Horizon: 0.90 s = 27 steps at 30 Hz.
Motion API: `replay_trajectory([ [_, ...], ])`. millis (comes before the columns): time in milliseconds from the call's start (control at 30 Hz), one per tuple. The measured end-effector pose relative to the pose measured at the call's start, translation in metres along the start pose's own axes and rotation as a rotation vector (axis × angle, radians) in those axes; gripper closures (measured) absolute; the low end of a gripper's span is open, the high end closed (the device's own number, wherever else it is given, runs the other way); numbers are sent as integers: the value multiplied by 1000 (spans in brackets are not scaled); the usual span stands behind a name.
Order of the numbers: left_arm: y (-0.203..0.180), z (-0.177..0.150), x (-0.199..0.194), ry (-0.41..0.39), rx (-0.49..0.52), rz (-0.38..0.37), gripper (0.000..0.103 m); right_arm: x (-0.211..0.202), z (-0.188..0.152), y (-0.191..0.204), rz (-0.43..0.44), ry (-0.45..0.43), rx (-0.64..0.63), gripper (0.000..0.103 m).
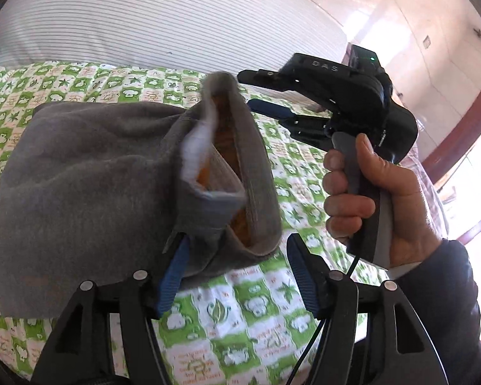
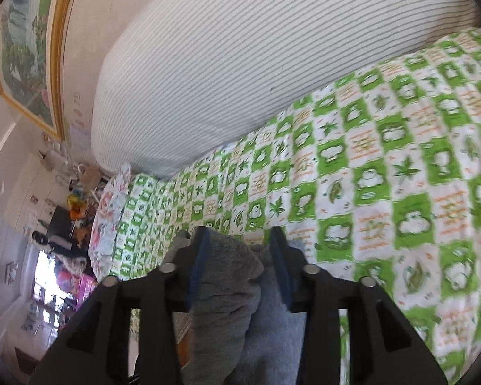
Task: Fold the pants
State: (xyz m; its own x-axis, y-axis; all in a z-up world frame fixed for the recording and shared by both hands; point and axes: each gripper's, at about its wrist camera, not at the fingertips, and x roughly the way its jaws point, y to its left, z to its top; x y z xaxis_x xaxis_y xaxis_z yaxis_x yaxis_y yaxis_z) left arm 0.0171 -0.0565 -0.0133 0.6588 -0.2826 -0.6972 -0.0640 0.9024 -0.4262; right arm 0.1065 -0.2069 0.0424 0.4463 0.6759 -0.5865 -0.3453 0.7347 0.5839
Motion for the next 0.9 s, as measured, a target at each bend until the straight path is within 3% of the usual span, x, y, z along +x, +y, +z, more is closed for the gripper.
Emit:
replay_trajectory([
  [233, 29, -10, -29, -18, -51, -33, 37, -26, -18, 17, 12, -30, -6, 56],
  [500, 85, -8, -58, -61, -175, 26, 35, -47, -53, 30, 3, -33, 15, 47],
  [633, 116, -3, -64, -72, -258, 70, 35, -47, -73, 45, -10, -3, -34, 42],
  [833, 142, 2, -56, -49, -309, 114, 32, -15, -91, 59, -142, 119, -140, 42],
  [900, 147, -1, -57, -50, -317, 113, 32, -4, -96, 60, -214, 147, -183, 55],
])
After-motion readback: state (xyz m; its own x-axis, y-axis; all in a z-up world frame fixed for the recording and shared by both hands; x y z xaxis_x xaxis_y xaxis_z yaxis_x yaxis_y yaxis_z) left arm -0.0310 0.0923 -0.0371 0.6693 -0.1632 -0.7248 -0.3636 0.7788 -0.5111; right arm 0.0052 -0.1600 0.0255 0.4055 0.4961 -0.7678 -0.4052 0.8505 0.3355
